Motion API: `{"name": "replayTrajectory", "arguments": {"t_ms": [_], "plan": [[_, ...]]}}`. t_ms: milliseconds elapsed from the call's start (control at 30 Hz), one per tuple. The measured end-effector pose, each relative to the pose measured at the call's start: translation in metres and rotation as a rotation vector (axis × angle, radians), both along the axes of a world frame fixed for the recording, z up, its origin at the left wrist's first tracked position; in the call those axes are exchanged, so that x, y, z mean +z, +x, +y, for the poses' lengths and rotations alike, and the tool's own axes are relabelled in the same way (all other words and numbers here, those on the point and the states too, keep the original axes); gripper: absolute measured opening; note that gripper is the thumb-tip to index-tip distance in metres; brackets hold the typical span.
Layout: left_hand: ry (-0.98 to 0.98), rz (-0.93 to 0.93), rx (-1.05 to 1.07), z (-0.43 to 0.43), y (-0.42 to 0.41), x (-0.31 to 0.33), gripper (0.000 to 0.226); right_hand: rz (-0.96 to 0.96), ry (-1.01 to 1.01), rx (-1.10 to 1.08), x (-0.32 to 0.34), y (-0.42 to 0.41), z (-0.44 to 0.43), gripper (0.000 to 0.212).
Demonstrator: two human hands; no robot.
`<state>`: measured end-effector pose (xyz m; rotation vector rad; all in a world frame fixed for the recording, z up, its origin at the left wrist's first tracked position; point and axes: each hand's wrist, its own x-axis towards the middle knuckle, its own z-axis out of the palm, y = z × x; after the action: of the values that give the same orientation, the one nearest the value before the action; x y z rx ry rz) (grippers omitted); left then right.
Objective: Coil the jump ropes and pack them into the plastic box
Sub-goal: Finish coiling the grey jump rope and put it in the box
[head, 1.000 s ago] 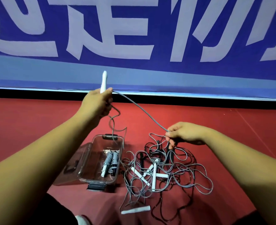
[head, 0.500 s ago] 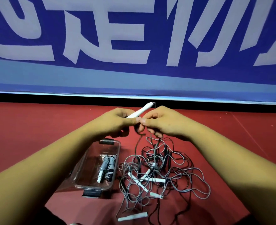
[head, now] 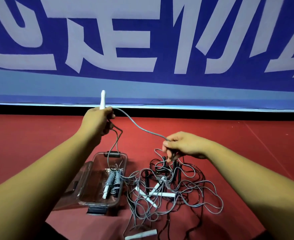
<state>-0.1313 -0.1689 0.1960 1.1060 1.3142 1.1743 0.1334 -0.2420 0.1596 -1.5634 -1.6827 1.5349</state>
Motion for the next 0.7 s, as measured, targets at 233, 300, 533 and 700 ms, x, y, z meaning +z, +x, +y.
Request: {"name": "replayTrajectory", "arguments": {"t_ms": [233, 300, 533, 700], "plan": [[0.154, 0.519, -0.102, -0.01, 0.008, -0.002, 0.015, 0.201, 0.132, -0.057, 0.039, -0.037, -0.005, 0.027], [0.099, 0.381, -0.344, -0.025, 0.023, 0.002, 0.013, 0.282, 0.144, -0.06, 0.043, -0.045, -0.005, 0.026], [-0.163, -0.088, -0.55, -0.033, 0.043, 0.01, 0.026, 0.25, 0.183, -0.169, 0.041, -0.024, 0.001, 0.021], [-0.139, -0.342, -0.366, -0.017, 0.025, 0.015, 0.025, 0.068, 0.133, -0.17, 0.017, -0.008, 0.001, 0.028]]}}
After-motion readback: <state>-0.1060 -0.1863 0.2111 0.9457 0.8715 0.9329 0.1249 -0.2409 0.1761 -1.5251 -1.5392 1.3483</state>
